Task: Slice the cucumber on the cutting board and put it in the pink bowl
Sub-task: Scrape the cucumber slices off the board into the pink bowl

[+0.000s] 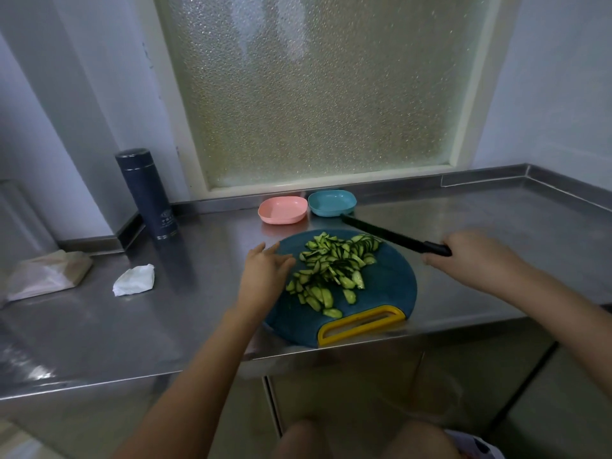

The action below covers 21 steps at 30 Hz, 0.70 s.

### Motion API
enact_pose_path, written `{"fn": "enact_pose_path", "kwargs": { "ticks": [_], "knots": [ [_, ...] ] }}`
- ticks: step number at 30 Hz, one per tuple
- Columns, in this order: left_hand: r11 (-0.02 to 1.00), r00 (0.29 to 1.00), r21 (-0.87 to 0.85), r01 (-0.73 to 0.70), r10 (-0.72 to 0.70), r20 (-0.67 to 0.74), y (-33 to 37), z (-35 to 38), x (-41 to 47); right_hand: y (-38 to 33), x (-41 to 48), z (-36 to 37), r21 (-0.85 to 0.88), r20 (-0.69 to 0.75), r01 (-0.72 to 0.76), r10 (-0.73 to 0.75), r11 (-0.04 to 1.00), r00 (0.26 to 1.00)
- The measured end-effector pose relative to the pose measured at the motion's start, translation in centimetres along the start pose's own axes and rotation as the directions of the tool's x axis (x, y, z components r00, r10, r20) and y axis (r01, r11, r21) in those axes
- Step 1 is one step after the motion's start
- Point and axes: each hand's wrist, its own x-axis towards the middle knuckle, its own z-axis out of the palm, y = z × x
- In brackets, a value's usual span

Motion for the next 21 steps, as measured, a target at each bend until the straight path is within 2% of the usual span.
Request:
{"fn": "enact_pose_path", "kwargs": {
  "ticks": [3, 6, 8, 11, 14, 17, 18, 21],
  "knots": [
    [0.981, 0.982, -0.035, 0.189, -0.189, -0.017, -0.9, -1.1, -0.7, 0.7, 0.9, 2.9, 0.105, 0.016, -0.086, 0.085, 0.991, 0.996],
    [0.927, 0.931, 0.097, 0.362, -0.364, 0.011, -2.1, -1.7, -1.4, 0.7, 2.0, 5.0, 0.155, -0.018, -0.111, 0.115, 0.982, 0.993],
    [0.884, 0.892, 0.183, 0.43, -0.447, 0.066, -2.7, -2.0, -1.3, 0.5, 2.6, 6.0, 0.177, -0.028, -0.104, 0.111, 0.979, 0.993],
    [0.849, 0.84, 0.184, 0.495, -0.522, 0.146, -2.8, -1.8, -0.5, -0.1, 3.3, 7.0, 0.202, 0.006, -0.102, 0.103, 0.974, 0.995],
    [0.819, 0.799, 0.043, 0.572, -0.568, 0.198, -2.4, -1.7, 0.6, -0.7, 3.7, 7.3, 0.127, 0.043, -0.094, 0.089, 0.987, 0.995],
    [0.67, 0.706, -0.232, 0.705, -0.636, 0.312, -2.1, -1.9, 1.6, -0.9, 4.0, 6.8, 0.07, 0.054, -0.094, 0.09, 0.993, 0.994],
    [0.634, 0.679, -0.249, 0.732, -0.655, 0.33, -1.8, -2.2, 1.7, -0.9, 4.1, 6.6, 0.053, 0.059, -0.091, 0.088, 0.994, 0.994],
    [0.624, 0.647, -0.191, 0.758, -0.683, 0.339, -2.0, -2.3, 2.3, -0.6, 4.2, 6.6, 0.034, 0.067, -0.094, 0.091, 0.995, 0.994]
  ]
}}
